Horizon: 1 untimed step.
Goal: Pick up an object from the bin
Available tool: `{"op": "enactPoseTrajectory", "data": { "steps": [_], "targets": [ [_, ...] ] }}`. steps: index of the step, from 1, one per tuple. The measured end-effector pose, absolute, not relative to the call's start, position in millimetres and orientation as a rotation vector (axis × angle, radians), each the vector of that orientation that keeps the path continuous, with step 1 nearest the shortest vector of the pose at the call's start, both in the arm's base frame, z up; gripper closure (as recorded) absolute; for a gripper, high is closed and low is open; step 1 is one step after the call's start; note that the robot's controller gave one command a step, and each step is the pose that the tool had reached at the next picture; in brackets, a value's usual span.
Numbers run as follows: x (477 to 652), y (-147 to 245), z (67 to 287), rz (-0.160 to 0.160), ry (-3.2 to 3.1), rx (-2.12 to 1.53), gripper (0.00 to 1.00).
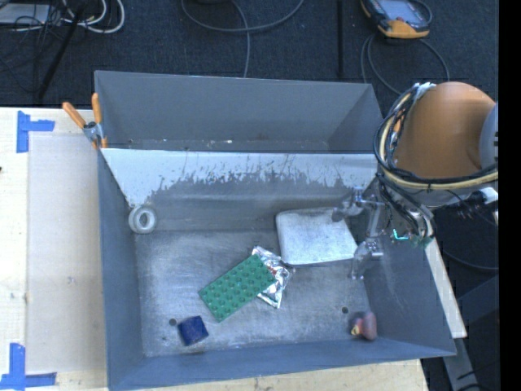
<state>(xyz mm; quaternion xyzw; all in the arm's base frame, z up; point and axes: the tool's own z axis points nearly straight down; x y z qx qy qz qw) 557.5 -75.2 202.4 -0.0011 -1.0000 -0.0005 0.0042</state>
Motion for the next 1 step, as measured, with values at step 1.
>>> {"op": "enactPoseTrajectory", "data": {
  "steps": [1],
  "targets": [
    [492.8, -20.9, 101.3, -0.005, -3.129, -0.037, 0.00]
  ]
}}
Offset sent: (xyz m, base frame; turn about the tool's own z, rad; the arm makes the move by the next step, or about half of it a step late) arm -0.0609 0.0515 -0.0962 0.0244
